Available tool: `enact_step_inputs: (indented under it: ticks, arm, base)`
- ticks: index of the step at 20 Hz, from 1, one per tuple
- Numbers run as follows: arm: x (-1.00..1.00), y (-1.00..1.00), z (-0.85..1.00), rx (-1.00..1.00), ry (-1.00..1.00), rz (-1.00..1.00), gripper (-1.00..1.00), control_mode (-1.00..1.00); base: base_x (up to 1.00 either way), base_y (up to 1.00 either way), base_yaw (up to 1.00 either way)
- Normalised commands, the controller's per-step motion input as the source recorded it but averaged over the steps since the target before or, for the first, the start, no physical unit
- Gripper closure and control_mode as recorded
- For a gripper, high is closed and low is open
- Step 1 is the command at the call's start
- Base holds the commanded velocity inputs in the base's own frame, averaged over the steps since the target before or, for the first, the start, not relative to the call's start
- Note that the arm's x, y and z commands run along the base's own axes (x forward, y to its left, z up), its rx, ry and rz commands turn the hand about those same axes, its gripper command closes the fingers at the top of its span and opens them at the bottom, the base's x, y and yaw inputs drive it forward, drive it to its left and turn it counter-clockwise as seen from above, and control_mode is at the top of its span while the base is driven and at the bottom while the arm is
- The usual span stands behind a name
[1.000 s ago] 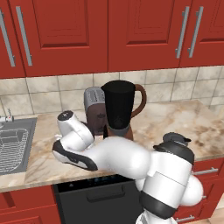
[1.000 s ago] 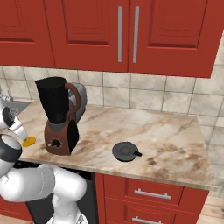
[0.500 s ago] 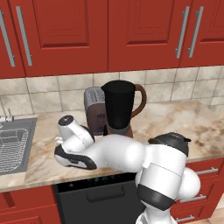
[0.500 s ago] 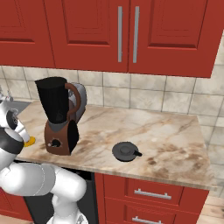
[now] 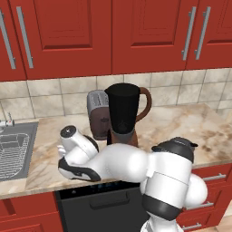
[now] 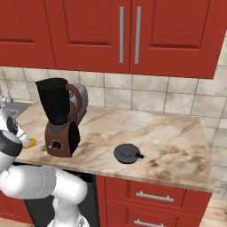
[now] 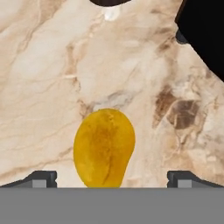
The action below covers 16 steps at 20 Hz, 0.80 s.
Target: Open the blender lid, put the mango in the blender, close the lid, and start the blender.
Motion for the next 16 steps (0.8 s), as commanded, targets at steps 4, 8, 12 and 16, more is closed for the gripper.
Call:
enact_step_inputs:
  ticks: [4,8,12,16]
  arm:
    - [0.19,0.00,-0.22,0.00,0.00,0.00,-1.00,-1.00]
    - [0.26,0.02,-0.19,0.00,0.01,0.00,-1.00,-1.00]
    - [0.17,0.05,-0.21,0.00,0.01,0.00,-1.00,-1.00]
    - [0.04,0.03,-0.36,0.00,0.00,0.00,-1.00,-1.00]
  base:
    - [0.00,0.00,0.00]
    - [0.00,0.00,0.00]
    - [0.00,0.00,0.00]
    - [0.00,0.00,0.00]
